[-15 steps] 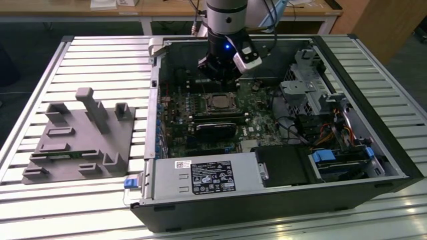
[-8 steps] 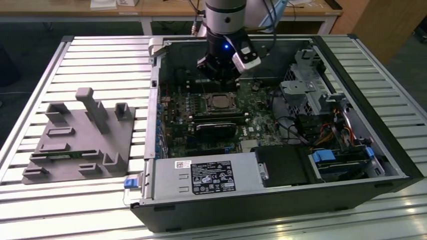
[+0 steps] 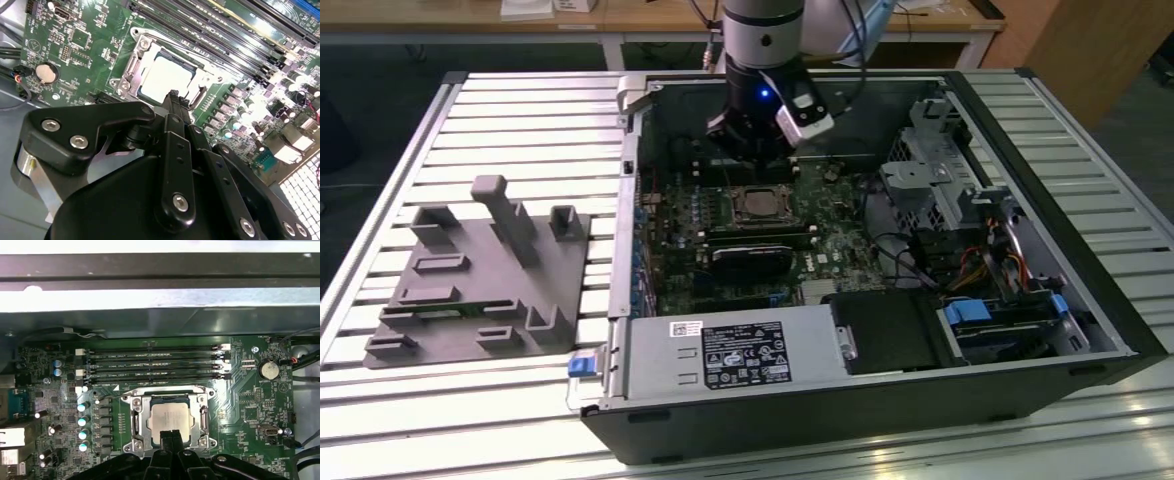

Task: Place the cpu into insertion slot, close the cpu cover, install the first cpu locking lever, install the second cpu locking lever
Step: 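Install the first cpu locking lever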

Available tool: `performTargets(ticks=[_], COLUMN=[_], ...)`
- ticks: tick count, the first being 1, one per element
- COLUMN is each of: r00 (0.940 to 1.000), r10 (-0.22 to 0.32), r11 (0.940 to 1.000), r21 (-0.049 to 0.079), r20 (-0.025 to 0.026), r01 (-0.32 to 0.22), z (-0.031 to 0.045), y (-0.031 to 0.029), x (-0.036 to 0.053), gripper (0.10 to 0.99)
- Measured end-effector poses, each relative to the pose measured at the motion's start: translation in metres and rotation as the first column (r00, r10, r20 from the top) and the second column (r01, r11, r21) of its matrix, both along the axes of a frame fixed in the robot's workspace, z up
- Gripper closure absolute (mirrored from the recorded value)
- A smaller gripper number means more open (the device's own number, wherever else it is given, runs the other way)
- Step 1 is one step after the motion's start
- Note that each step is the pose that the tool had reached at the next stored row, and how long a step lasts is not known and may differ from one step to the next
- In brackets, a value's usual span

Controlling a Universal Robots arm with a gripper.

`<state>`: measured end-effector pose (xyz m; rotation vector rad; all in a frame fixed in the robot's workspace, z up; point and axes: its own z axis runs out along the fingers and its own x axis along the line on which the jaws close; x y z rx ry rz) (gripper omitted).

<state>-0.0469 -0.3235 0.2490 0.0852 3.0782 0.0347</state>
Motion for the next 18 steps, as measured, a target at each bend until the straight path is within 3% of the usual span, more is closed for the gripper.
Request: performTargets(ticks=[18], r00=[1.0000], r10=[0.000], r11=[1.0000], r21=[0.000], r20=[0.0000], r01=[0.000], z=[0.0000], y=[0.0000], x=[-0.0152], gripper=[0.980])
